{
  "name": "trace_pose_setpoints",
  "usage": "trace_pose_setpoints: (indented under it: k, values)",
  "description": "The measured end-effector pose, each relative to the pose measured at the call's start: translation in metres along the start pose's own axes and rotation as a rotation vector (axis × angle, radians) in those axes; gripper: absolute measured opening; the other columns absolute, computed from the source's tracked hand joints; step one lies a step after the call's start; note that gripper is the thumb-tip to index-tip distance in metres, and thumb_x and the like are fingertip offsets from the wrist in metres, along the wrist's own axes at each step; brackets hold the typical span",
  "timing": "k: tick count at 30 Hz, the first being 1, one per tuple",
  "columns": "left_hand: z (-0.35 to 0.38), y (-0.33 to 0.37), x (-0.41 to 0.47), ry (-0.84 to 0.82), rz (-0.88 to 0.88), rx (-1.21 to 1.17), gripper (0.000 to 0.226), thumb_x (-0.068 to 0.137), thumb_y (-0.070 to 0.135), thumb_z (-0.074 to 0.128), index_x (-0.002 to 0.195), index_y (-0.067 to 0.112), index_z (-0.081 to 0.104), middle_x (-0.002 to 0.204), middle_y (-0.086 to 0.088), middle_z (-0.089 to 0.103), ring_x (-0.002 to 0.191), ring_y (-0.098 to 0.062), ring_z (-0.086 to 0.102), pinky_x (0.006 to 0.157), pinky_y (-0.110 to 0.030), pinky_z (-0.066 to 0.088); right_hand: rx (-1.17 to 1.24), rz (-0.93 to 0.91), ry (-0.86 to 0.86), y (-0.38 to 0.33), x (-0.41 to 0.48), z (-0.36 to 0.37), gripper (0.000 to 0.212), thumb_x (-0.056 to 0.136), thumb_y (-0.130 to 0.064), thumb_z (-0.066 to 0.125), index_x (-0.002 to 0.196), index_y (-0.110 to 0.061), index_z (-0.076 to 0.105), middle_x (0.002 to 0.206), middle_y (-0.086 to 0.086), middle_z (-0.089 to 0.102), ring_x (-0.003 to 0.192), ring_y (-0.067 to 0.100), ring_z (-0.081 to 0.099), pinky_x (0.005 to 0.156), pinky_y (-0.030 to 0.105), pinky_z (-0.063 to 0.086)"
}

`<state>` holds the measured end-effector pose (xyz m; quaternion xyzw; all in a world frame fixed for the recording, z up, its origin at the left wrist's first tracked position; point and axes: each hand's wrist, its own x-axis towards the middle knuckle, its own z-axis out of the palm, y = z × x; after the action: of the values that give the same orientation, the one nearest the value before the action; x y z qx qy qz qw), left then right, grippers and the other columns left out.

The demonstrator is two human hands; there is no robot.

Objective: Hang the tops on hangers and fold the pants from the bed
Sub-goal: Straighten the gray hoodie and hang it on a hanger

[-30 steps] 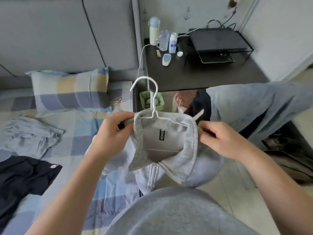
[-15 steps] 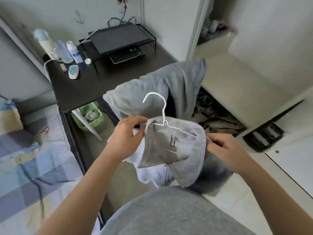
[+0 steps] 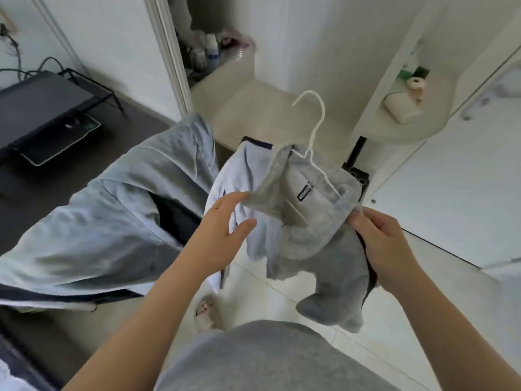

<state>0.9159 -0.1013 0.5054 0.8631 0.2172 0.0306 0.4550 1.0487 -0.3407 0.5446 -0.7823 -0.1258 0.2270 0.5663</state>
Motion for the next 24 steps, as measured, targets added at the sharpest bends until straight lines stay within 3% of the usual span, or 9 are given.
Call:
trace_pose_setpoints:
  k: [3,6,9,12,15,18,21,24]
  values:
    - [0.004,0.012,0.030,-0.145,0.038,-0.034,0.049,0.099,0.047,0.053,0.146,0.047,0.038,0.145,0.028,0.040,0.134,0.005,0.038,0.107,-0.022,0.034,0.065,-0.005,0.115,-0.013,0.022,-0.001,0.046,0.083,-0.055,0.060,0.084,-0.009,0.068,0.075,0.006,0.064,0.068,0.019,0.058,0.066,0.037,0.048]
    - [-0.001,0.025,0.062,-0.276,0.109,-0.032,0.044,0.100,0.046,0.051,0.143,0.042,0.044,0.140,0.028,0.048,0.128,0.006,0.045,0.109,-0.030,0.042,0.072,-0.048,0.189,-0.035,0.052,0.009,0.055,0.082,-0.059,0.059,0.094,-0.005,0.065,0.083,0.014,0.065,0.075,0.020,0.059,0.073,0.040,0.050]
    - [-0.018,0.035,0.097,-0.372,0.205,-0.032,0.038,0.100,0.046,0.052,0.138,0.044,0.048,0.130,0.028,0.055,0.122,0.007,0.050,0.103,-0.027,0.045,0.015,-0.126,0.269,-0.064,0.083,0.030,0.055,0.088,-0.055,0.054,0.096,-0.001,0.061,0.095,0.030,0.061,0.075,0.021,0.057,0.073,0.044,0.052]
    - [-0.042,0.040,0.127,-0.440,0.278,-0.067,0.044,0.097,0.048,0.057,0.138,0.048,0.043,0.129,0.029,0.053,0.123,0.007,0.049,0.104,-0.025,0.044,-0.001,-0.158,0.348,-0.094,0.115,0.051,0.044,0.097,-0.048,0.054,0.094,-0.005,0.062,0.096,0.027,0.062,0.074,0.017,0.057,0.072,0.040,0.051]
    - [-0.071,0.044,0.156,-0.462,0.369,-0.065,0.054,0.086,0.063,0.060,0.135,0.051,0.040,0.126,0.036,0.050,0.120,0.015,0.046,0.104,-0.021,0.043,-0.024,-0.164,0.401,-0.122,0.147,0.068,0.052,0.099,-0.048,0.054,0.093,0.003,0.054,0.077,0.019,0.053,0.070,0.017,0.051,0.068,0.037,0.044]
    - [-0.097,0.056,0.187,-0.419,0.479,-0.032,0.052,0.074,0.077,0.055,0.117,0.050,0.047,0.122,0.033,0.054,0.116,0.017,0.048,0.095,-0.012,0.042,0.026,-0.194,0.451,-0.152,0.178,0.082,0.055,0.099,-0.046,0.056,0.092,0.008,0.051,0.077,0.008,0.051,0.070,0.019,0.049,0.069,0.038,0.043]
    - [-0.120,0.075,0.217,-0.363,0.591,-0.008,0.047,0.076,0.074,0.059,0.113,0.048,0.048,0.118,0.032,0.055,0.113,0.016,0.048,0.090,-0.009,0.041,0.057,-0.234,0.509,-0.190,0.201,0.089,0.058,0.099,-0.045,0.057,0.097,0.013,0.050,0.081,0.010,0.054,0.074,0.022,0.050,0.072,0.039,0.044]
    - [-0.144,0.094,0.241,-0.357,0.652,-0.014,0.047,0.076,0.074,0.060,0.114,0.047,0.049,0.116,0.032,0.055,0.110,0.014,0.051,0.092,-0.017,0.047,0.109,-0.285,0.549,-0.240,0.214,0.088,0.060,0.099,-0.044,0.058,0.101,0.015,0.051,0.083,0.022,0.055,0.077,0.027,0.054,0.078,0.048,0.053]
